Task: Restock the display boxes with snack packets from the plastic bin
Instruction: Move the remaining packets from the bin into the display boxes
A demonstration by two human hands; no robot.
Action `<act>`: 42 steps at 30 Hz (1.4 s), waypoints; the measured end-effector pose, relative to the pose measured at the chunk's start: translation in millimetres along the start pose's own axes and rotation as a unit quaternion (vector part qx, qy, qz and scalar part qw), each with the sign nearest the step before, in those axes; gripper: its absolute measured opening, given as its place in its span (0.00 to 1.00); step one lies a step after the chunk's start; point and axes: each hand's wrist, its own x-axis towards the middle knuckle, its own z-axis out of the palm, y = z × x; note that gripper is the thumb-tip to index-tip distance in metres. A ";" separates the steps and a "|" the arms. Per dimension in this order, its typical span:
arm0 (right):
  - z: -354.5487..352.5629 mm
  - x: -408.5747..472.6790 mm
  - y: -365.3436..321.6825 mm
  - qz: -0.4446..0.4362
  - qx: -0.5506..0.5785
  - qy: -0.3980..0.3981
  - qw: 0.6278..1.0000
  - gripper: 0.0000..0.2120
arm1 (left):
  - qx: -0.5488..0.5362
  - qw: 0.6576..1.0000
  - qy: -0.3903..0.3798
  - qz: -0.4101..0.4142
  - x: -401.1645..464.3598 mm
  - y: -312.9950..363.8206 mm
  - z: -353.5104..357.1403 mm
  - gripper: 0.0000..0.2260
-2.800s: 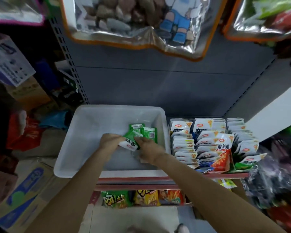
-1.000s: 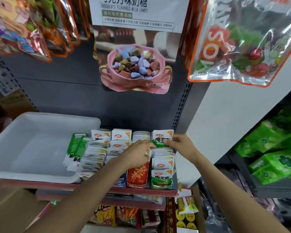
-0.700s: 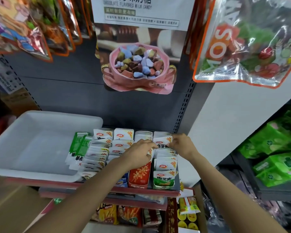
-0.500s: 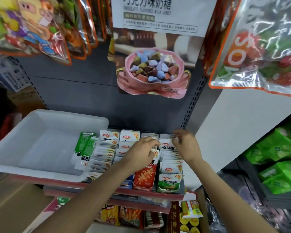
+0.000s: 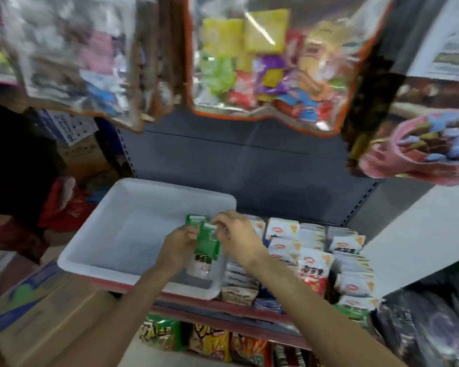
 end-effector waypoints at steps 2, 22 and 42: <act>30.1 18.6 -16.7 0.020 -0.002 -0.038 0.999 0.11 | 0.073 0.996 -0.039 -0.027 9.4 -21.3 -10.5 0.07; 103.7 38.5 -22.3 0.255 -0.049 -0.303 0.917 0.13 | 0.045 0.965 -0.204 -0.158 36.1 -70.1 -2.5 0.05; -71.7 -56.8 31.0 0.032 -0.069 0.271 0.959 0.11 | -0.250 0.957 -0.129 0.066 -7.1 112.9 2.4 0.12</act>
